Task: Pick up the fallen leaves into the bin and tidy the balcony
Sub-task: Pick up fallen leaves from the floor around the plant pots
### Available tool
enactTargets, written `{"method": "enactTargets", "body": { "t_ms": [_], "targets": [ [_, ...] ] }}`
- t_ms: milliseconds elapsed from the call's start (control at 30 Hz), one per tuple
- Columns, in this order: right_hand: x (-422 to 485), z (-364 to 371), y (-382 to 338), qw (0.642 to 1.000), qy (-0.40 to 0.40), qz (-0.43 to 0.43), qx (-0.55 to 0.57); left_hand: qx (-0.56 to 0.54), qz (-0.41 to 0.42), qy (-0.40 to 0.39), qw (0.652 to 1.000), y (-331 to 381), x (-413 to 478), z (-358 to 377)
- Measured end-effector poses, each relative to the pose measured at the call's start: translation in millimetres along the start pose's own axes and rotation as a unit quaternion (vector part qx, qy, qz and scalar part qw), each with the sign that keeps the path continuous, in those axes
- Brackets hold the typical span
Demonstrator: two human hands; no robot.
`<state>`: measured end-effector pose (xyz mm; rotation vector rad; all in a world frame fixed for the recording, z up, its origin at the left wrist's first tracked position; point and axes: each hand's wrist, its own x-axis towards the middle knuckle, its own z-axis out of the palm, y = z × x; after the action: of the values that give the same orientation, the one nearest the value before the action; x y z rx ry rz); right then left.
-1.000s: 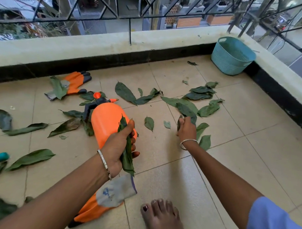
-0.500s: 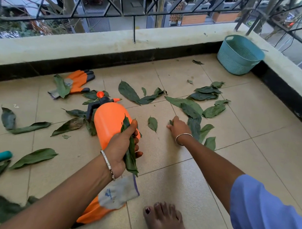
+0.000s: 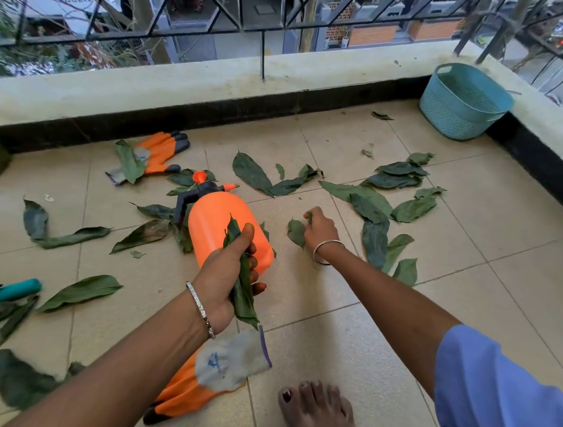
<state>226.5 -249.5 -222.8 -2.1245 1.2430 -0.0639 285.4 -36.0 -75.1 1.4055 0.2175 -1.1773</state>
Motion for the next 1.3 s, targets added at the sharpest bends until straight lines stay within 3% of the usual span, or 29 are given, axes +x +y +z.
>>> {"method": "enactTargets", "body": {
  "t_ms": [267,367,500,600,700,833,933,1300],
  "targets": [
    [-1.4,24.1,-6.5,0.981,-0.038,-0.056,-0.181,-0.009,0.001,0.004,1.0,1.7,0.0,-14.4],
    [-4.0,26.0,-5.4,0.988,-0.033,-0.073,-0.134,-0.015,0.002,0.005,1.0,4.1,-0.6,-15.2],
    [-2.9,22.0,-6.7,0.998,-0.031,-0.04,0.038,-0.013,0.002,0.002,1.0,2.5,-1.9,-15.3],
    [-1.8,18.8,-13.8,0.994,-0.056,-0.078,0.055,-0.015,0.001,0.004,1.0,1.0,-3.2,-15.1],
    [0.8,21.2,-23.1,0.984,-0.112,-0.14,0.007,-0.016,0.004,0.011,1.0,0.0,-3.4,-16.7],
    [0.9,24.9,-31.3,0.955,-0.164,-0.197,-0.146,-0.019,0.006,0.019,1.0,-1.7,-2.7,-18.4],
    [-3.4,29.3,-32.2,0.944,-0.141,-0.211,-0.211,-0.022,0.006,0.019,1.0,-3.8,-0.5,-18.8],
    [-27.1,31.1,-7.4,0.962,-0.081,-0.188,-0.183,-0.014,0.002,0.011,1.0,-2.9,5.0,-10.7]
  ]
}}
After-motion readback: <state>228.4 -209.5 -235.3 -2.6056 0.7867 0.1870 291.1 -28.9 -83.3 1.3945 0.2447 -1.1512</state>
